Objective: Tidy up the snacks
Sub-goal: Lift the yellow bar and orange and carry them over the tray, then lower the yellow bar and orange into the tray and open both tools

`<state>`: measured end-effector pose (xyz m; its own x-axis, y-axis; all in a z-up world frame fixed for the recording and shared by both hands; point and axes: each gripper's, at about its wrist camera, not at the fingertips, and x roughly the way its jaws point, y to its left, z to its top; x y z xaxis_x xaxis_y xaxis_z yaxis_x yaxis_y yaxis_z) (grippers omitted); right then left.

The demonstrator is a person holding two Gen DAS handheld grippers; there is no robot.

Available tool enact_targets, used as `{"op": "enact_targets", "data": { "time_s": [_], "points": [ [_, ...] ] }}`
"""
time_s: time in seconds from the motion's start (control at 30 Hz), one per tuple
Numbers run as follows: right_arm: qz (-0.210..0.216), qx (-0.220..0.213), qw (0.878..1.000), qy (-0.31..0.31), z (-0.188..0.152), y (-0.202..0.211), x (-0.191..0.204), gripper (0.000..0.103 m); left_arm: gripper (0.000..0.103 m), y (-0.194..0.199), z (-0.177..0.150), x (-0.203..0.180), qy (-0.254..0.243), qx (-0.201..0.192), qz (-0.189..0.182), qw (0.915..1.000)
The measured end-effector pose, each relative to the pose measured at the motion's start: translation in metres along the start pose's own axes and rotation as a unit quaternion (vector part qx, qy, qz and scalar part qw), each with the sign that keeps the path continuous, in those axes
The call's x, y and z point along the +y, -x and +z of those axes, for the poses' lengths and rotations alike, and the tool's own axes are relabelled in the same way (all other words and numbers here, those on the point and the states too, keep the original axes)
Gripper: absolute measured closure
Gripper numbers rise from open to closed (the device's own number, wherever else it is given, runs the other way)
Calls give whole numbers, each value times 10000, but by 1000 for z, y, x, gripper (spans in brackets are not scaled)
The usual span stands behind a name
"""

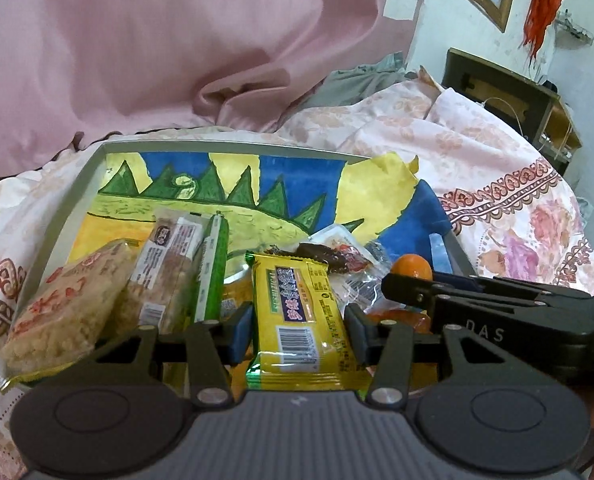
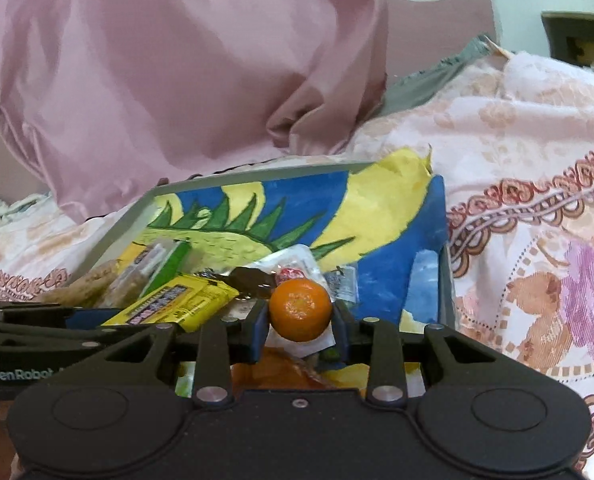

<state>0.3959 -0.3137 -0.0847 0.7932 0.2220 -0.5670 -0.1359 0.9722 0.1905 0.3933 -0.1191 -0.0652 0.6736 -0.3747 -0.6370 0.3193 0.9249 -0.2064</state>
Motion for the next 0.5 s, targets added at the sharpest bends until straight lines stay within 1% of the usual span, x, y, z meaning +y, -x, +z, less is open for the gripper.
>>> {"op": "enact_targets", "data": {
  "time_s": [0.2, 0.5],
  "points": [
    [-14, 59, 9999, -86, 3, -1, -4, 66, 50, -5, 5, -3, -27, 21, 38, 10000],
    [-54, -18, 9999, -118, 4, 2, -6, 65, 50, -9, 7, -4, -16, 60, 127, 9999]
  ]
}}
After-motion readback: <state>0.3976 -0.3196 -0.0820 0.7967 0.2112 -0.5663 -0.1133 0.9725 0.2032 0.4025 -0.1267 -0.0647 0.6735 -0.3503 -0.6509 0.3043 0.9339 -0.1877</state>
